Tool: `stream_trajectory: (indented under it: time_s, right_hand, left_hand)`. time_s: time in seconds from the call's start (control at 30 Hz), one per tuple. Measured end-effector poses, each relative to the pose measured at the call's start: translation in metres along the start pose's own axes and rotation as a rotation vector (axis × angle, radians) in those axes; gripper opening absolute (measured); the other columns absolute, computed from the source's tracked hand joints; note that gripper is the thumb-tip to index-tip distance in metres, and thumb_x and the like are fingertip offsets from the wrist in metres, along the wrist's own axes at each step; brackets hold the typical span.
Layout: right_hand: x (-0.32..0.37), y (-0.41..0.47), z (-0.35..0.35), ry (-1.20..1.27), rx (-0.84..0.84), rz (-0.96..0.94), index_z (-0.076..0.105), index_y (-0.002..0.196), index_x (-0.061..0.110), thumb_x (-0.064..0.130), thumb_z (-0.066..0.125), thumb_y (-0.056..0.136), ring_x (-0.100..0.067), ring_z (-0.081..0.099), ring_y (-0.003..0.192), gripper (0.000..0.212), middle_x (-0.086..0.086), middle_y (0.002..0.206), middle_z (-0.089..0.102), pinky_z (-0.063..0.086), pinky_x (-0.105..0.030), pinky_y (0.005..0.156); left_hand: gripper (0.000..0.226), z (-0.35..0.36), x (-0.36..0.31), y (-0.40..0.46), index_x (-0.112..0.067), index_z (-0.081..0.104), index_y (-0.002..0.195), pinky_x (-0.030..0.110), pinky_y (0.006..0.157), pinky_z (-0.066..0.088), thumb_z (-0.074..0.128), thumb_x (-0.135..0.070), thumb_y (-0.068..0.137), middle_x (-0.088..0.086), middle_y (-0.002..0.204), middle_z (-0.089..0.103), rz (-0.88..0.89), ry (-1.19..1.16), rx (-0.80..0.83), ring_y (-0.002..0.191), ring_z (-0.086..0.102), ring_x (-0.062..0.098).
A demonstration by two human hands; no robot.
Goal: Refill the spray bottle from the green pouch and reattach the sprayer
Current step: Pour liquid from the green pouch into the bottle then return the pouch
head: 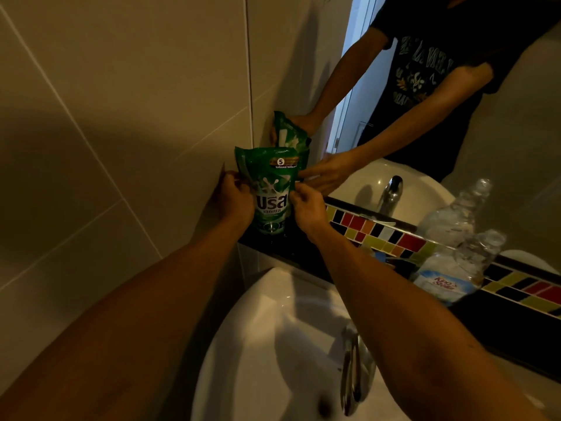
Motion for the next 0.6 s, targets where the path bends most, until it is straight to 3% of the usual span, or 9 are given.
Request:
stream_trajectory:
  time_s: [0.13,0.23,0.37,0.5,0.6]
  right_hand:
    - [-0.002,-0.003,0.003,0.046,-0.082,-0.004,0.066,0.119,0.004,0.008,0.046,0.107,-0.018,0.067,0.099,0.023,-0.008,0.110,0.070,0.058,-0.040,0.094]
    - [-0.005,-0.013,-0.001,0.060,-0.160,-0.032,0.066,0.111,0.002,0.008,0.049,0.106,-0.017,0.067,0.094,0.018,-0.007,0.102,0.071,0.058,-0.035,0.085]
    - [-0.009,-0.036,-0.012,0.123,-0.223,-0.031,0.064,0.111,0.003,0.010,0.050,0.105,-0.021,0.069,0.099,0.017,-0.010,0.105,0.072,0.059,-0.037,0.087]
    - [-0.009,-0.067,-0.034,0.182,-0.296,-0.016,0.063,0.108,0.008,0.013,0.052,0.105,-0.026,0.068,0.099,0.013,-0.011,0.104,0.071,0.059,-0.044,0.088]
    - [-0.006,-0.099,-0.056,0.243,-0.338,-0.034,0.062,0.101,0.019,0.016,0.051,0.105,-0.008,0.068,0.093,0.012,0.009,0.097,0.071,0.059,-0.034,0.081]
  left_hand:
    - [0.020,0.000,0.006,-0.002,-0.004,0.056,0.118,0.029,0.072,0.045,0.047,-0.006,0.100,0.015,0.112,0.065,0.023,-0.127,0.037,0.095,0.060,0.024]
    - [0.015,-0.001,0.006,-0.005,-0.007,0.057,0.112,0.020,0.056,0.045,0.050,-0.010,0.099,0.011,0.099,0.065,0.073,-0.135,0.068,0.082,0.060,0.022]
    - [0.008,0.002,-0.006,-0.020,-0.014,0.056,0.102,0.029,0.070,0.049,0.052,-0.009,0.097,0.002,0.091,0.063,0.111,-0.254,0.147,0.083,0.059,0.018]
    - [0.013,0.003,-0.029,-0.047,-0.025,0.055,0.085,0.028,0.062,0.048,0.055,-0.019,0.096,-0.005,0.079,0.061,0.206,-0.270,0.283,0.069,0.056,0.010]
    - [0.015,0.004,-0.045,-0.069,-0.027,0.056,0.086,0.033,0.064,0.053,0.053,-0.020,0.098,0.006,0.087,0.067,0.241,-0.261,0.393,0.077,0.066,0.019]
Point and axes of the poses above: each hand's wrist, its own y-axis towards the middle knuckle, its own z-axis out of the palm, x = y × z, the point moved 2 cm from there along y, towards the middle knuckle
